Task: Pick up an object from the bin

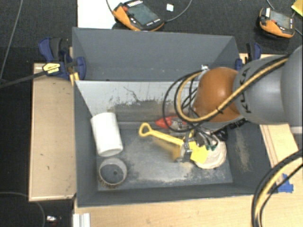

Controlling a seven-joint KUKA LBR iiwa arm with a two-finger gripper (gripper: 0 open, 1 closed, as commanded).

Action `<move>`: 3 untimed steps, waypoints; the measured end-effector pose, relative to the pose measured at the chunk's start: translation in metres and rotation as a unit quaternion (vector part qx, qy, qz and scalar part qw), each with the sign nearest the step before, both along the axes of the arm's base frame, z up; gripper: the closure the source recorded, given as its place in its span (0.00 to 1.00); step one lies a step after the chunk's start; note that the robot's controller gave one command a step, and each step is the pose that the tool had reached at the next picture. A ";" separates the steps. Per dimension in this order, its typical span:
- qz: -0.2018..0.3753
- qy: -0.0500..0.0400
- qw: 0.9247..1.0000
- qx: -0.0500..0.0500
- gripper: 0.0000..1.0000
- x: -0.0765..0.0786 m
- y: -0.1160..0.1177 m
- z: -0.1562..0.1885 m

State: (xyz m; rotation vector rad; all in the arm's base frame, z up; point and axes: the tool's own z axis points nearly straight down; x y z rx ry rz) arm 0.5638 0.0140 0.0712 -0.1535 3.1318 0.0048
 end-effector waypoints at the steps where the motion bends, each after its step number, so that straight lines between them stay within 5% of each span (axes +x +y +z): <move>1: 0.001 0.003 1.000 0.001 0.00 0.004 0.000 -0.001; 2: -0.001 0.000 1.000 0.001 1.00 0.002 0.000 0.000; 3: -0.001 0.000 1.000 0.001 1.00 0.002 0.000 0.000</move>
Offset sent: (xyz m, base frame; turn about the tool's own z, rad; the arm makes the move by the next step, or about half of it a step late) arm 0.0012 0.0000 -0.0003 0.0004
